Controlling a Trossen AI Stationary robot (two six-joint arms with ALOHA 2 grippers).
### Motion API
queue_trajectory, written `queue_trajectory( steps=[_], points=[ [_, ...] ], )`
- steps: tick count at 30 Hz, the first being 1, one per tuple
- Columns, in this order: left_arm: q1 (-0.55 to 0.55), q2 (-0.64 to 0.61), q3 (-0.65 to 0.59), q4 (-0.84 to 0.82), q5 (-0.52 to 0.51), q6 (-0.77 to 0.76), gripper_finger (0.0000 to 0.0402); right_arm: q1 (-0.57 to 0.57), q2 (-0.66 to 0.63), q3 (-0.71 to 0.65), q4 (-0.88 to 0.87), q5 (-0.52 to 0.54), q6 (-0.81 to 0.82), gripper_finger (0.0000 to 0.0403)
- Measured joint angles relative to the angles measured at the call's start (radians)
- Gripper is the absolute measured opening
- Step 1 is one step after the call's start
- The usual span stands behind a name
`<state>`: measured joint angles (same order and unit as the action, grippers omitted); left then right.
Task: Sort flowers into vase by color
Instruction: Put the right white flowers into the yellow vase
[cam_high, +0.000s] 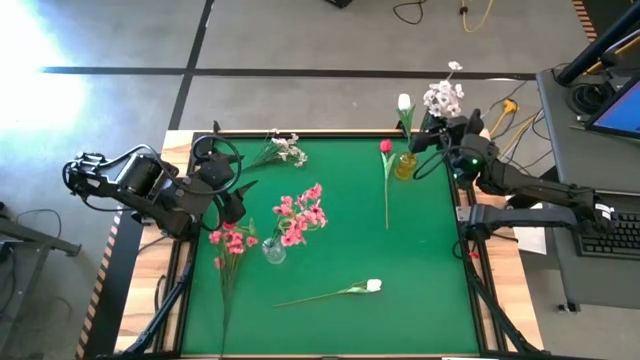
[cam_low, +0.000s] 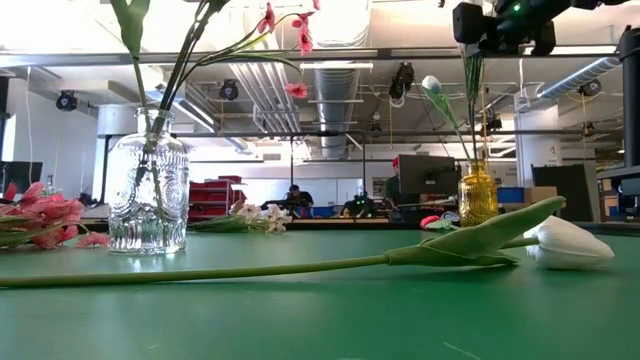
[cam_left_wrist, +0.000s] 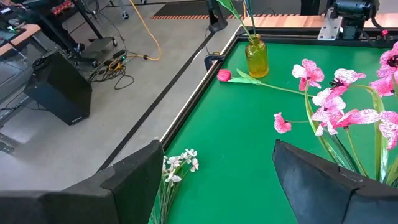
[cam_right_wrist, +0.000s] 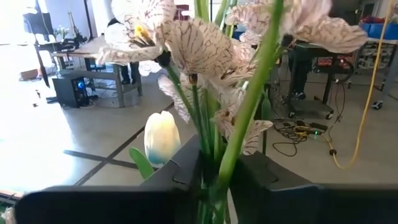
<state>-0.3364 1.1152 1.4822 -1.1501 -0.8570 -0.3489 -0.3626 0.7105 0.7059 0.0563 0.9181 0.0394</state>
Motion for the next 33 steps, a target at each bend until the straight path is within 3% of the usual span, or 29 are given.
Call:
queue_trajectory(
  steps=[27,33],
  points=[
    [0.0,0.0,0.0,0.005,0.0,-0.004,0.0285,0.0,-0.003,0.0,-0.239,-0.001,0.168,0.0288],
    [0.0,0.0,0.0,0.005,0.0,-0.009,0.0285,0.0,-0.004,0.007,-0.336,-0.069,0.253,0.0333]
  ],
)
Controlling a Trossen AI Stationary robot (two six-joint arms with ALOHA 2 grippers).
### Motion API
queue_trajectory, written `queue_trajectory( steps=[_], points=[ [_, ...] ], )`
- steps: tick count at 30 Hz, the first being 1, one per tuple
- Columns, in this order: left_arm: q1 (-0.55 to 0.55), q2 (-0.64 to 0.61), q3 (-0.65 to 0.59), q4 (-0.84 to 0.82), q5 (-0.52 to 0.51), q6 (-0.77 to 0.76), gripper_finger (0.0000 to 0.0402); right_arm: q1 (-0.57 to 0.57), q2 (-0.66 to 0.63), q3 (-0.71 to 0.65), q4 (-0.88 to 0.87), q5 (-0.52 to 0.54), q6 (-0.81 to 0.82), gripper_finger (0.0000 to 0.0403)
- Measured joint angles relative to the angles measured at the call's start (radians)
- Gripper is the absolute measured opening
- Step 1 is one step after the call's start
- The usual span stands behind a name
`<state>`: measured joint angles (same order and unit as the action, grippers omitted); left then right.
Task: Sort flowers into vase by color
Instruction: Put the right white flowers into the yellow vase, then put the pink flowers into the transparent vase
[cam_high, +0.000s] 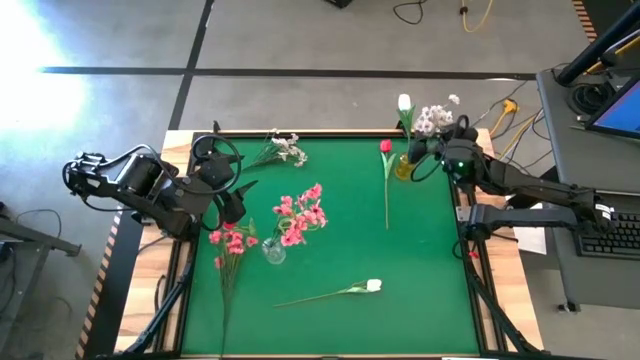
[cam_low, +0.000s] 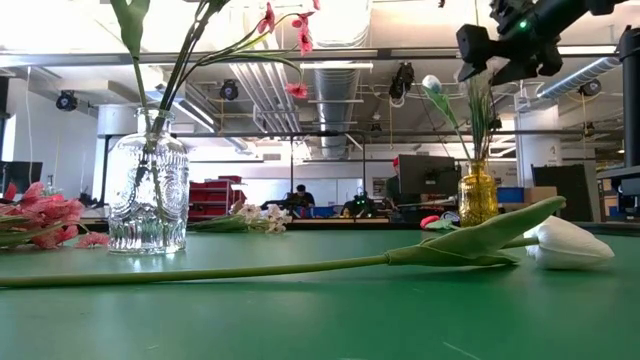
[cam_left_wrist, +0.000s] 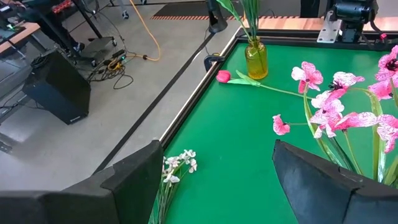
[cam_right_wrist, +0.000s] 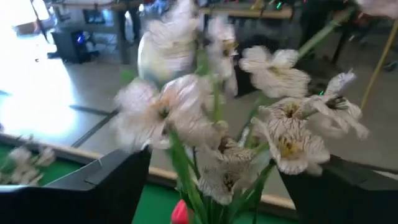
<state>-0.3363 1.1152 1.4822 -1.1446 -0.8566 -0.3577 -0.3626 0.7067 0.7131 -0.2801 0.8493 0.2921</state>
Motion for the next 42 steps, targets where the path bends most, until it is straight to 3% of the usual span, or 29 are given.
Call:
queue_trajectory(
  steps=[13,19,28,42],
  points=[
    [0.0,0.0,0.0,0.0,0.0,0.0,0.0285,0.0,0.001,0.104,-0.371,-0.119,0.287,0.0357],
    [0.0,0.0,0.0,0.0,0.0,0.0,0.0285,0.0,0.002,0.133,-0.409,-0.22,0.345,0.0357],
    [0.0,0.0,0.0,0.0,0.0,-0.009,0.0285,0.0,0.003,0.135,-0.426,-0.285,0.403,0.0357],
    [0.0,0.0,0.0,-0.001,0.003,-0.029,0.0285,0.005,0.003,0.135,-0.524,-0.532,0.512,0.0357]
  ],
)
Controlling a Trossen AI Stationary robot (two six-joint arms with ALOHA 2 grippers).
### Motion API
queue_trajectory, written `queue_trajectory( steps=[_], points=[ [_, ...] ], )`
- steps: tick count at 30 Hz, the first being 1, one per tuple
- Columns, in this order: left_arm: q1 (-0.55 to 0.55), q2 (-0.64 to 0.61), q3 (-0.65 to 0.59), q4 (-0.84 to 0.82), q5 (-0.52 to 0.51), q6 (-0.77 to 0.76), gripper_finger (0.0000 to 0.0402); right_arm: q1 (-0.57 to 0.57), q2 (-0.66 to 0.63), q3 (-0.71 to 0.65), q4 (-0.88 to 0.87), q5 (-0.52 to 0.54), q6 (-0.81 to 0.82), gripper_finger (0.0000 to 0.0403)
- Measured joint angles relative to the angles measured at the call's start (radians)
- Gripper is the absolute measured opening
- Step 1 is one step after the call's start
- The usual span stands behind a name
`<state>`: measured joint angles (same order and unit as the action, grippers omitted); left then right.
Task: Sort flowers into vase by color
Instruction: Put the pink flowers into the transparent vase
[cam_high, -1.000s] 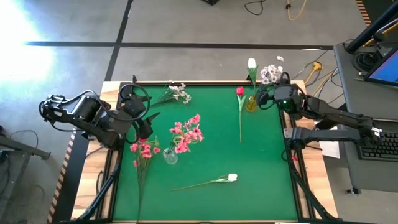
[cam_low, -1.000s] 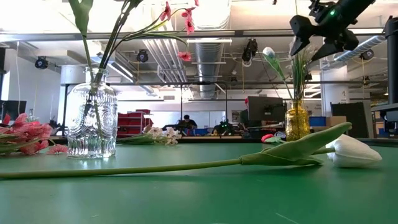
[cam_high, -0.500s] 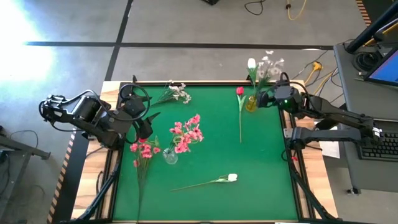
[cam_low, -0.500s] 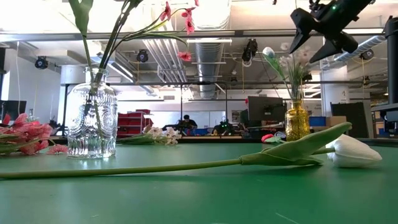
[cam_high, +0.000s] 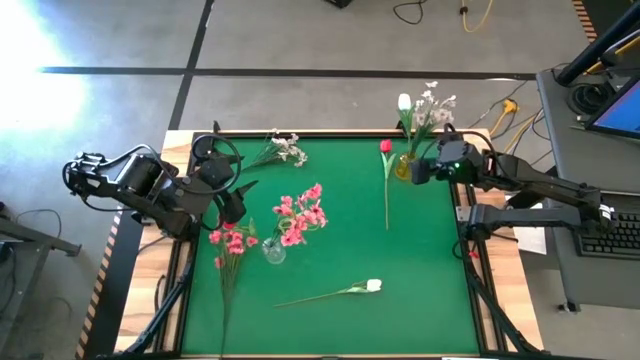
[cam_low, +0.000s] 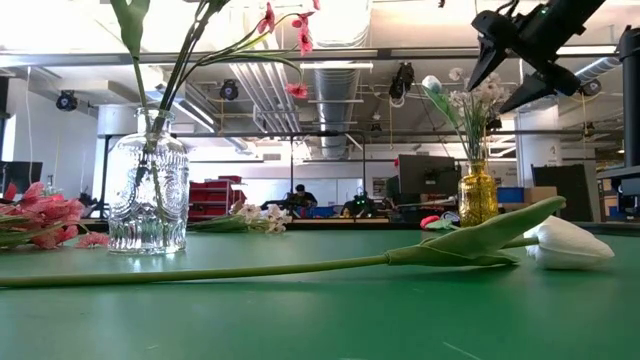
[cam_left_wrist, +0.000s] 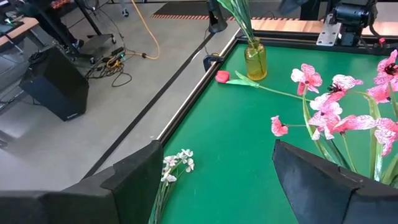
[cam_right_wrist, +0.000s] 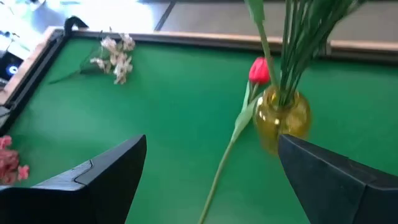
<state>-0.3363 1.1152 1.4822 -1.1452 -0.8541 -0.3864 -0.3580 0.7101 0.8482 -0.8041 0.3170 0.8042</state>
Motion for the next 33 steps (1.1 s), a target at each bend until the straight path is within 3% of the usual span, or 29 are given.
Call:
queue_trajectory(
  steps=[3,13,24,27,33],
  points=[
    [0.0,0.0,0.0,-0.004,0.018,-0.034,0.0285,0.009,0.005,0.0,-0.033,-0.035,0.02,0.0357],
    [0.0,0.0,0.0,-0.161,0.242,-0.315,0.0285,0.074,0.077,0.0,-0.066,-0.057,0.035,0.0357],
    [0.0,0.0,0.0,-0.404,0.296,-0.509,0.0285,0.092,0.144,0.0,-0.066,-0.056,0.033,0.0357],
    [0.0,-0.001,0.0,-0.421,0.347,-0.523,0.0285,0.092,0.145,0.0,-0.064,-0.055,0.033,0.0357],
    [0.0,0.0,0.01,-0.4,0.35,-0.512,0.0285,0.092,0.143,0.0,-0.051,-0.055,0.024,0.0357]
  ],
)
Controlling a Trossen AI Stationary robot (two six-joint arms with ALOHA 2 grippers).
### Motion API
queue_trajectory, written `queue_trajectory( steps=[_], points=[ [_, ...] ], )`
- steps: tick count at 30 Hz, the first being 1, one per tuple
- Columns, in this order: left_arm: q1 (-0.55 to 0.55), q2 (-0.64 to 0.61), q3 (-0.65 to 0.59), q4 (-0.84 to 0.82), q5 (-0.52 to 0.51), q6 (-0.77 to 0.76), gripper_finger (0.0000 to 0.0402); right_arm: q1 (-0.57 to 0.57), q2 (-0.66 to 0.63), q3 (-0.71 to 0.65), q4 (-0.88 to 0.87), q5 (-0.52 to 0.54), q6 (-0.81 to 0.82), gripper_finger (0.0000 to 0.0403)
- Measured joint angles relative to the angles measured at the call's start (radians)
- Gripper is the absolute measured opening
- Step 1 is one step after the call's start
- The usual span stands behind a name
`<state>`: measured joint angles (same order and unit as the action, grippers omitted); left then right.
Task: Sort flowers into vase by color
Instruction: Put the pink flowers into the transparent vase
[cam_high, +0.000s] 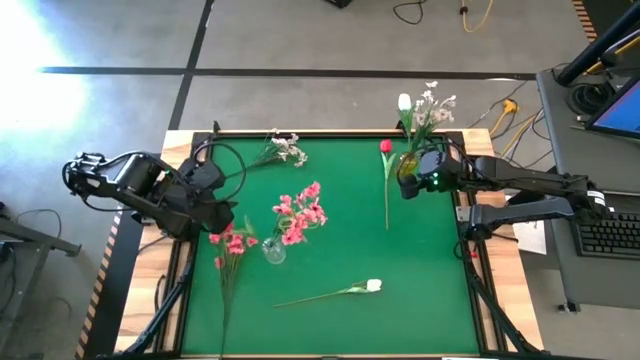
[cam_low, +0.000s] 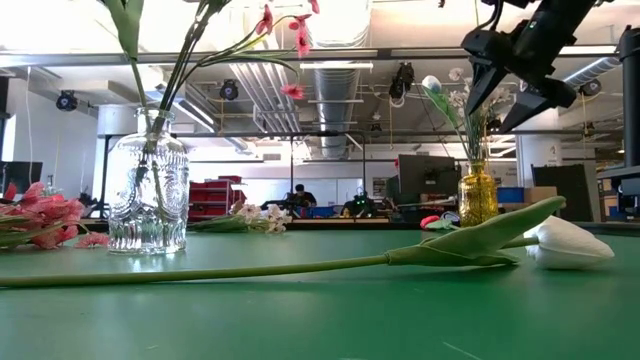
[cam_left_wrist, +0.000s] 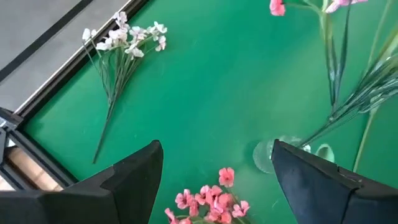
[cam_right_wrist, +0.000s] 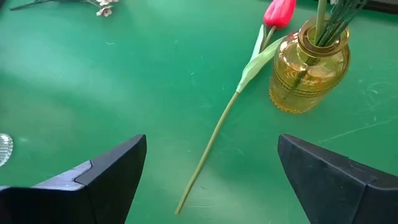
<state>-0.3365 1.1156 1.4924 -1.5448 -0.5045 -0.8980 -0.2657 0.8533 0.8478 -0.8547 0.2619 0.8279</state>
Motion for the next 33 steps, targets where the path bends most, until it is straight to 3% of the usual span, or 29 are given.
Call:
queue_trajectory(
  steps=[11,19,27,30,33],
  points=[
    [0.0,0.002,0.169,-0.009,-0.013,0.007,0.0285,0.0,0.0,-0.001,0.0,0.0,-0.001,0.0357],
    [0.0,-0.016,0.241,-0.027,0.215,-0.114,0.028,0.0,0.001,-0.001,-0.001,0.0,-0.001,0.0357],
    [-0.065,-0.037,0.232,-0.027,0.609,-0.058,0.0269,0.011,0.001,-0.001,-0.001,0.001,-0.001,0.0357],
    [-0.127,-0.039,0.231,-0.027,0.631,-0.055,0.0267,0.025,0.001,-0.001,-0.001,0.001,-0.001,0.0357],
    [-0.189,-0.039,0.219,-0.026,0.571,-0.11,0.0267,0.044,0.001,-0.001,-0.001,0.001,-0.001,0.0357]
  ],
)
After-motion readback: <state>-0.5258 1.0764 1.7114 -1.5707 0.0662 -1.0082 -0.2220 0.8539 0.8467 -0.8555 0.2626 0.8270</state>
